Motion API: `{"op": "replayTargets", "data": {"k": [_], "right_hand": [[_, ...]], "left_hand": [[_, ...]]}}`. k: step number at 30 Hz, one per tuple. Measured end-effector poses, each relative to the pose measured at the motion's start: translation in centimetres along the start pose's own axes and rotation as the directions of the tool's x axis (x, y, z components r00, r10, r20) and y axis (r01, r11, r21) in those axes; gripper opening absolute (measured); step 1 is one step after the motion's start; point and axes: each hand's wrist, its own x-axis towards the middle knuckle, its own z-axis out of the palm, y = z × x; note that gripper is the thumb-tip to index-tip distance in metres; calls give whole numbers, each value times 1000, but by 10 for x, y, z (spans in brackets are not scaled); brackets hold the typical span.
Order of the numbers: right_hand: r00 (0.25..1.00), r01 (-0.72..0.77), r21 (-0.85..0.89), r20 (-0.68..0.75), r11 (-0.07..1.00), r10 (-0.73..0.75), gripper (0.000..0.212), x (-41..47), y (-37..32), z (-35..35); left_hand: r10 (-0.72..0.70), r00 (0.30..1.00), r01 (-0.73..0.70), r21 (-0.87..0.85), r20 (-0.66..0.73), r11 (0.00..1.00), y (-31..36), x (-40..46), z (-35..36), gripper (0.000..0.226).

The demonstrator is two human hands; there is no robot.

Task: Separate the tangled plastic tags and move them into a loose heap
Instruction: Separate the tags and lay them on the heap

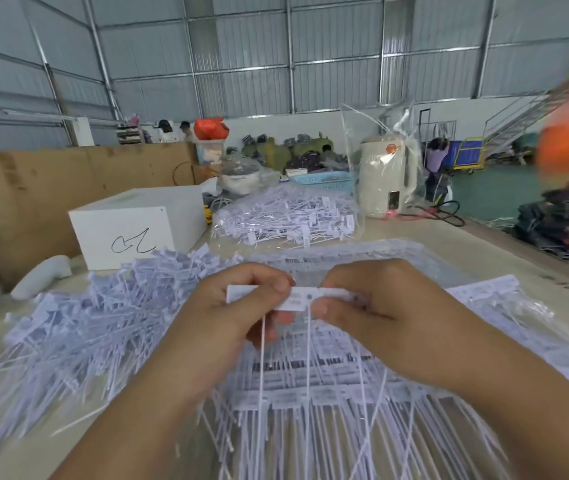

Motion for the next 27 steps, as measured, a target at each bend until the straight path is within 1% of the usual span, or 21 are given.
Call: {"op": "replayTargets", "data": {"k": [2,3,5,6,8,11,12,14,16,17,18,19,20,21,23,24,25,26,27], "right_hand": [[1000,-16,2,19,1000,16,35,0,3,0],[999,-18,8,29,1000,17,36,0,4,1],[999,-20,12,38,1000,19,37,-1,5,3],[999,-25,7,32,1000,25,37,0,5,4],[999,-41,12,-16,999,41,37,1,4,7],[987,-35,32,-157,999,39,41,4,4,13],[979,-36,38,-200,999,43,43,4,3,15],[963,-32,27,-267,999,38,43,6,3,21],[946,-17,-20,-323,1000,9,40,6,1,27],[937,-4,-45,-350,999,-12,37,5,1,30],[926,10,-75,-376,997,-38,35,5,-1,33],[911,34,-109,-407,993,-75,33,3,-1,35],[886,54,-140,-449,989,-112,33,2,-3,36],[855,75,-153,-499,985,-142,34,1,-5,35],[786,110,-141,-593,984,-173,35,2,-5,27],[759,122,-140,-624,983,-183,36,3,-4,24],[758,136,-132,-624,982,-189,37,4,-2,21],[786,156,-102,-590,983,-186,38,5,0,20],[840,166,-62,-514,984,-174,37,4,4,21]], "left_hand": [[15,1000,-11,176,-19,984,-1,-1,-4,37],[4,1000,4,235,-31,972,-2,-1,-5,42],[-22,999,32,297,-36,954,-3,-2,-5,47],[-24,999,35,297,-40,954,-4,-2,-3,48],[-21,996,42,227,-92,973,-6,-2,3,49],[-61,969,63,2,-241,998,-4,-4,21,35],[-91,954,71,-78,-287,994,-3,-4,27,36],[-143,923,81,-184,-358,980,-4,-3,33,44],[-186,890,77,-265,-417,961,-4,-2,35,39],[-196,882,71,-289,-429,955,-4,-2,37,39],[-201,884,75,-297,-421,952,-6,-2,39,44],[-222,889,95,-313,-400,945,-7,-2,41,51],[-275,883,137,-352,-380,926,-8,-1,42,54],[-355,860,186,-423,-367,887,-12,1,39,50],[-502,791,261,-551,-348,793,-17,6,27,36],[-529,776,276,-569,-343,774,-18,8,20,34],[-519,783,272,-562,-343,781,-20,9,13,33],[-479,810,254,-533,-338,807,-22,11,8,34],[-414,849,230,-475,-329,850,-23,12,7,38]]}}
